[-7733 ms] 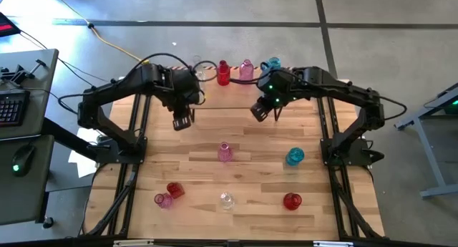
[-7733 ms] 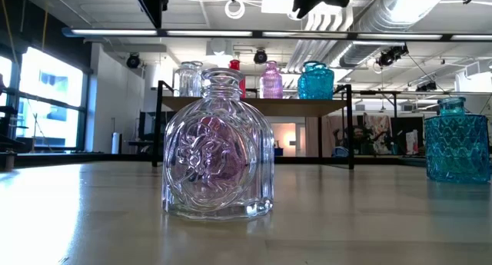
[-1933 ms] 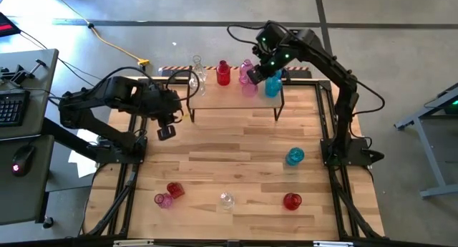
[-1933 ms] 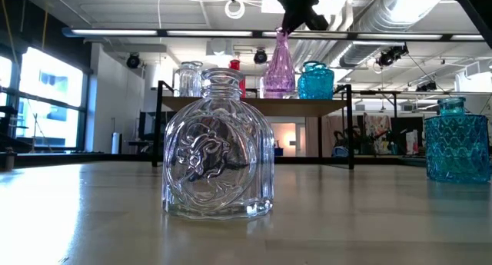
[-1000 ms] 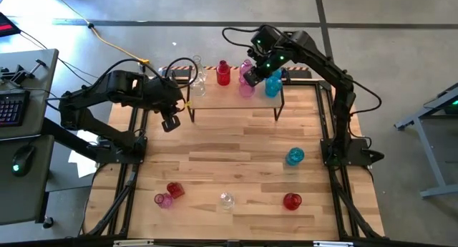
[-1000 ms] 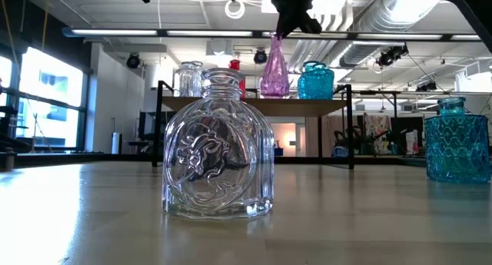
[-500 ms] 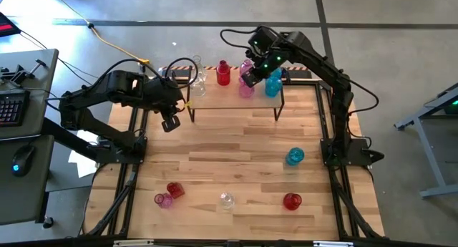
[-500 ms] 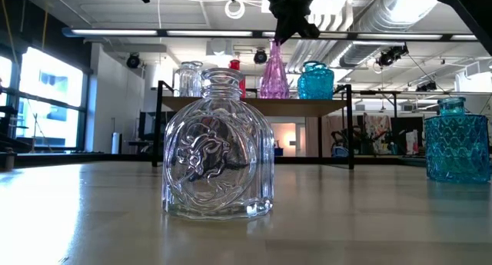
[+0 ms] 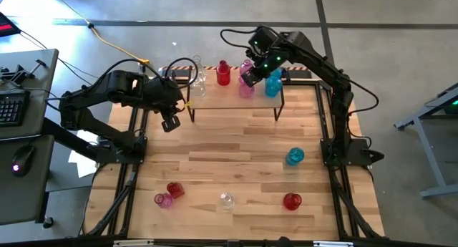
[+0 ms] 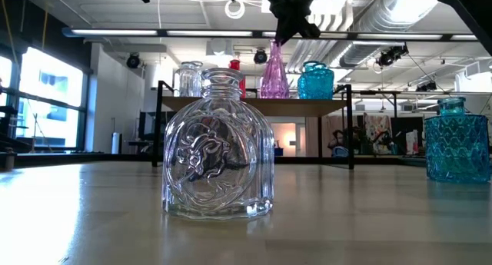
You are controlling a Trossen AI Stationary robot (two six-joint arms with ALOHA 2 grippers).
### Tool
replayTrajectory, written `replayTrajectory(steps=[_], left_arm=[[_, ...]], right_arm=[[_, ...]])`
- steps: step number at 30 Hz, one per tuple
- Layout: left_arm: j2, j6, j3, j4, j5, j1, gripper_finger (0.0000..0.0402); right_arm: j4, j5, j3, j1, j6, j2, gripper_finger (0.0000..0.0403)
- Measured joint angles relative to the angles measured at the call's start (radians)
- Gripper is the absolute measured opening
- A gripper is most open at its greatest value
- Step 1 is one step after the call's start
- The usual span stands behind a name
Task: Sort vases onto shelf
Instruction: Put the right pink vase on the shelf aligned with the other pink vase
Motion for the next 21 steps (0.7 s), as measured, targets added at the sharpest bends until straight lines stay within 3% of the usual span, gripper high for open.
replayTrajectory(steps=[21], left_arm=[[0.000,0.000,0.000,0.000,0.000,0.000,0.0091]], right_arm=[[0.011,0.064,0.000,-0.015,-0.019,0.001,0.0017]])
